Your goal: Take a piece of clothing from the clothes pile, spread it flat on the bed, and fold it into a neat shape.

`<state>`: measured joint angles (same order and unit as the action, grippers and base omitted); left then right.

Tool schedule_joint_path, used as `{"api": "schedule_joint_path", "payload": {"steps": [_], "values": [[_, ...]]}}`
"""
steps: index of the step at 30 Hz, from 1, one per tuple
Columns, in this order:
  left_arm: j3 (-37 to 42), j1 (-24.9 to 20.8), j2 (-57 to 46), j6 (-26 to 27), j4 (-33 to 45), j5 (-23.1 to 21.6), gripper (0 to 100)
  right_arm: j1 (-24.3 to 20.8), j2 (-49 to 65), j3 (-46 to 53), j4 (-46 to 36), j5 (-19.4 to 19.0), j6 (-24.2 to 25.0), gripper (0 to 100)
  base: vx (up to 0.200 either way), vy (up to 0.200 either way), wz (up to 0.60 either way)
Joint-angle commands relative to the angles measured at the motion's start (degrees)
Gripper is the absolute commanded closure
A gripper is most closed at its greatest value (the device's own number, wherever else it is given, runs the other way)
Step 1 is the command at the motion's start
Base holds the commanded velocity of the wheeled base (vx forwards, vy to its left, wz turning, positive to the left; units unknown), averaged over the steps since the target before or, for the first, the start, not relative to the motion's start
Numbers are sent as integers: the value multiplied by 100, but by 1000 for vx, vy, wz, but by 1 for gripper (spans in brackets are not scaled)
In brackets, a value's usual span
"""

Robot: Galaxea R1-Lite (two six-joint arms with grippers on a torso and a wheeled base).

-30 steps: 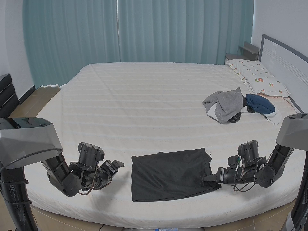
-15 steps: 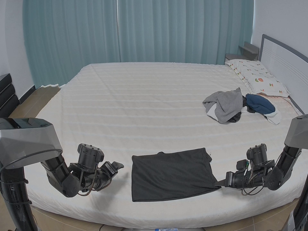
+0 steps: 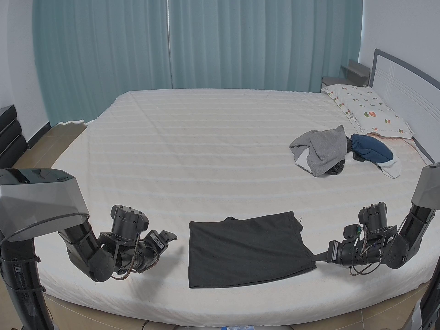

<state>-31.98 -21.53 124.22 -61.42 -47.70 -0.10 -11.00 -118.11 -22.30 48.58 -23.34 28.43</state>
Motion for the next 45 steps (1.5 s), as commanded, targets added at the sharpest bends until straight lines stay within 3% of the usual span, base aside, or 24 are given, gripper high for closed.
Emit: {"api": "schedule_joint_path", "payload": {"steps": [1, 6, 7, 17, 26, 32, 39, 40, 45], "values": [[-2, 0, 14, -2, -2, 1, 0, 19, -10, 24, 2, -12, -4, 100, 0, 0, 0], [-2, 0, 14, -2, -2, 1, 0, -61, -230, -12, -6, -3, -4, 100, 0, 0, 0], [-2, 0, 14, -2, -2, 1, 0, -61, -230, -12, -6, -3, -4, 0, 0, 0, 0], [-2, 0, 14, -2, 7, 1, 0, 221, -238, -1180, -147, -47, 137, 0, 0, 0, 0], [-2, 0, 14, -2, -2, 1, 0, 36, -1636, -2727, -173, 23, 550, 0, 0, 0, 0], [-2, 0, 14, -2, -2, 1, 0, -148, -2137, -3527, -129, 251, 954, 0, 0, 0, 0], [-2, 0, 14, -11, -2, 1, 0, -272, -2392, -3844, -138, 550, 963, 0, 0, 0, 0], [-2, -9, 14, -11, -2, 1, 0, -272, -2427, -3914, -121, 612, 963, 100, 0, 0, 0], [-2, -9, 14, -11, -2, 1, 0, -236, -2532, -4116, -121, 761, 972, 100, 0, 0, 0]]}}
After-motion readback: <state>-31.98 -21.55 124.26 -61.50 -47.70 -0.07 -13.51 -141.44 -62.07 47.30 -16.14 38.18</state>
